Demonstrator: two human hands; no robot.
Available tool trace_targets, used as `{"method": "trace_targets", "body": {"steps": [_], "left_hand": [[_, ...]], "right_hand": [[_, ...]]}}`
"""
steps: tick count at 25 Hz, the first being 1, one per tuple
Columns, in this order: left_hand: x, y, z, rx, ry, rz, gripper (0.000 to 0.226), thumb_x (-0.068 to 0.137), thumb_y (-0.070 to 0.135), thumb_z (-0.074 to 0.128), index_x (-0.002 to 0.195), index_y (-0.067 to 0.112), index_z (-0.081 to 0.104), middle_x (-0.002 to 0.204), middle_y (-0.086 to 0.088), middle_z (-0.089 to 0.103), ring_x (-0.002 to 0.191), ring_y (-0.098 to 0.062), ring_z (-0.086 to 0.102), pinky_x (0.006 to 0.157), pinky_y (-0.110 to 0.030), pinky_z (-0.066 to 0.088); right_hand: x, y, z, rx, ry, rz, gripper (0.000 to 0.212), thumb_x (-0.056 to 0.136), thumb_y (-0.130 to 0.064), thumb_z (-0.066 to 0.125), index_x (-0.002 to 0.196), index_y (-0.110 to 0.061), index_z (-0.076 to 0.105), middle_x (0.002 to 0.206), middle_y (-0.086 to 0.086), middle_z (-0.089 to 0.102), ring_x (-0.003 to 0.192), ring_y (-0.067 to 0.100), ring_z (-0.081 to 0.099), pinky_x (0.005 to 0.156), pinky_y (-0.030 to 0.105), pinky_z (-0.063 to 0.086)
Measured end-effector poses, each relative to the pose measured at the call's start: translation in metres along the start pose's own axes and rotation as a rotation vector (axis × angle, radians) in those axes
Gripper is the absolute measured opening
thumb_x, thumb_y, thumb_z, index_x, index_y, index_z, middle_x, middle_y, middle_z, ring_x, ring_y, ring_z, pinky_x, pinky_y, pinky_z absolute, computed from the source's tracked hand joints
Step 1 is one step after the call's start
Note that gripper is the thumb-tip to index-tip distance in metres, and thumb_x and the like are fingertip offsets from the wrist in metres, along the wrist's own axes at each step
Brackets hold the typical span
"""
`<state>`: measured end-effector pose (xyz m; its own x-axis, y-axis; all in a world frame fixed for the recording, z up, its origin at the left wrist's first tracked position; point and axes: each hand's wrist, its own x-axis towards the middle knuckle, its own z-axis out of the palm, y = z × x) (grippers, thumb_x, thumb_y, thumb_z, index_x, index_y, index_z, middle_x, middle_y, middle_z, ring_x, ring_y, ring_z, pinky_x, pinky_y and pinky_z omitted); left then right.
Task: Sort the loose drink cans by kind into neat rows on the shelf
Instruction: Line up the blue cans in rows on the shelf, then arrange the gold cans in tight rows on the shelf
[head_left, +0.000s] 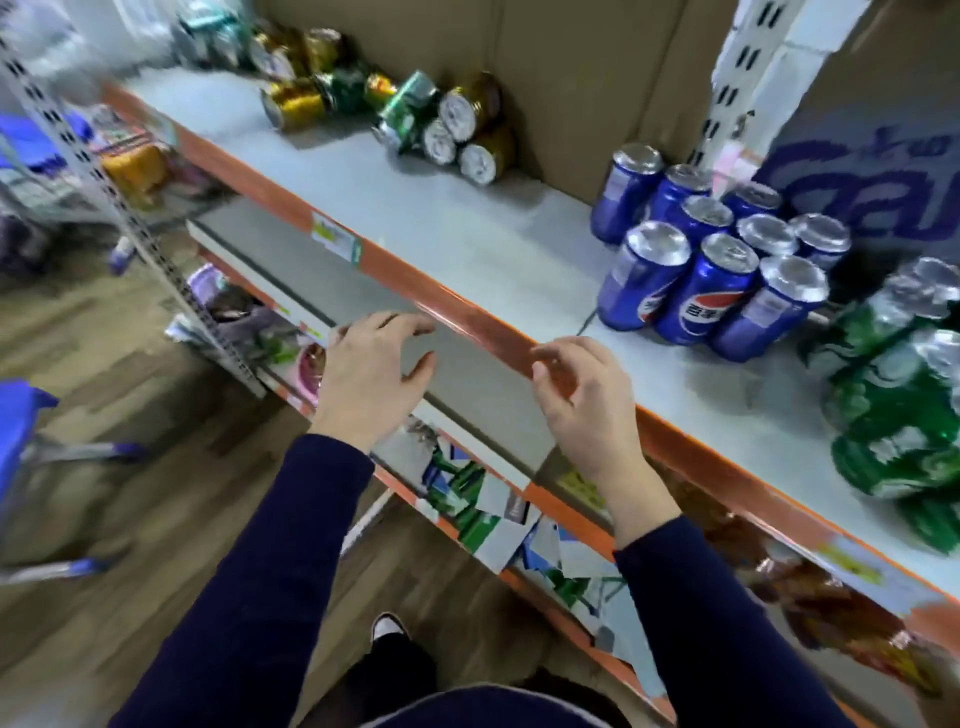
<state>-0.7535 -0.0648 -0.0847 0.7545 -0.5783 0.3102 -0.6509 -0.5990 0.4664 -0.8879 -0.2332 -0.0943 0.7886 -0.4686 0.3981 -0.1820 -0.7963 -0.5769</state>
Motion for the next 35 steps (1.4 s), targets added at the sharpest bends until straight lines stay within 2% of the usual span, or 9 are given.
{"method": "trace_targets", "body": {"steps": [3,10,14,17,18,22,24,29,35], "left_hand": [[0.028,-0.055,-0.027,-0.015,0.015,-0.004,0.026,0.086,0.023,0.066,0.111,0.019,0.067,0.11,0.0,0.067,0.103,-0.025,0.061,0.099,-0.046,0.037],[0.1,-0.12,-0.039,-0.066,0.02,0.014,0.025,0.087,0.025,0.066,0.112,0.019,0.067,0.111,0.002,0.067,0.107,-0.021,0.06,0.1,-0.043,0.038],[0.159,-0.144,-0.031,-0.089,0.012,0.067,0.023,0.087,0.024,0.066,0.109,0.02,0.067,0.107,0.006,0.067,0.104,-0.019,0.061,0.099,-0.042,0.037],[0.203,-0.157,-0.027,-0.079,-0.013,0.082,0.024,0.088,0.026,0.065,0.112,0.021,0.066,0.11,0.008,0.065,0.105,-0.018,0.059,0.1,-0.038,0.032],[0.218,-0.161,-0.026,-0.087,-0.017,0.085,0.024,0.088,0.026,0.065,0.112,0.021,0.066,0.109,0.007,0.065,0.105,-0.019,0.059,0.101,-0.039,0.033],[0.264,-0.171,-0.019,-0.131,-0.026,0.084,0.024,0.087,0.023,0.066,0.111,0.019,0.067,0.107,0.004,0.066,0.102,-0.021,0.062,0.099,-0.046,0.04],[0.28,-0.177,-0.014,-0.158,-0.049,0.081,0.024,0.088,0.022,0.065,0.111,0.018,0.066,0.107,0.003,0.066,0.103,-0.021,0.062,0.097,-0.047,0.042],[0.316,-0.191,-0.003,-0.221,-0.1,0.095,0.024,0.087,0.018,0.066,0.111,0.014,0.066,0.107,0.0,0.066,0.104,-0.024,0.061,0.094,-0.047,0.044],[0.361,-0.2,0.011,-0.258,-0.076,0.192,0.034,0.087,0.021,0.066,0.119,0.012,0.062,0.115,-0.005,0.06,0.108,-0.025,0.056,0.091,-0.04,0.046]], "right_hand": [[0.041,-0.035,0.044,0.031,0.008,0.0,0.012,0.09,-0.014,0.062,0.1,-0.012,0.069,0.099,0.001,0.064,0.096,0.017,0.057,0.085,0.02,0.037],[0.138,-0.047,0.097,0.038,0.068,0.009,0.013,0.089,-0.012,0.061,0.099,-0.01,0.07,0.1,0.005,0.066,0.096,0.023,0.06,0.085,0.041,0.049],[0.212,-0.033,0.119,0.023,0.111,0.046,0.018,0.089,-0.015,0.062,0.104,-0.007,0.069,0.106,0.008,0.064,0.099,0.023,0.059,0.088,0.037,0.048],[0.269,-0.022,0.132,-0.002,0.125,0.083,0.031,0.087,-0.019,0.065,0.115,-0.005,0.064,0.118,0.012,0.058,0.11,0.022,0.054,0.093,0.019,0.037],[0.289,-0.018,0.136,-0.014,0.126,0.109,0.039,0.086,-0.021,0.066,0.121,-0.006,0.061,0.126,0.013,0.054,0.116,0.023,0.05,0.096,0.018,0.034],[0.351,-0.004,0.155,-0.065,0.043,0.22,0.07,0.082,-0.031,0.072,0.143,-0.023,0.039,0.151,0.012,0.024,0.133,0.03,0.035,0.107,0.034,0.033],[0.368,0.003,0.165,-0.119,0.037,0.245,0.075,0.079,-0.033,0.076,0.142,-0.032,0.036,0.152,0.011,0.018,0.13,0.033,0.038,0.104,0.037,0.037],[0.381,0.011,0.176,-0.266,0.172,0.251,0.076,0.065,-0.03,0.085,0.13,-0.033,0.045,0.14,0.012,0.029,0.117,0.033,0.049,0.094,0.035,0.044],[0.373,0.002,0.157,-0.14,0.252,0.272,0.07,0.064,-0.028,0.081,0.127,-0.034,0.052,0.125,0.0,0.043,0.099,0.011,0.049,0.086,0.022,0.038]]}}
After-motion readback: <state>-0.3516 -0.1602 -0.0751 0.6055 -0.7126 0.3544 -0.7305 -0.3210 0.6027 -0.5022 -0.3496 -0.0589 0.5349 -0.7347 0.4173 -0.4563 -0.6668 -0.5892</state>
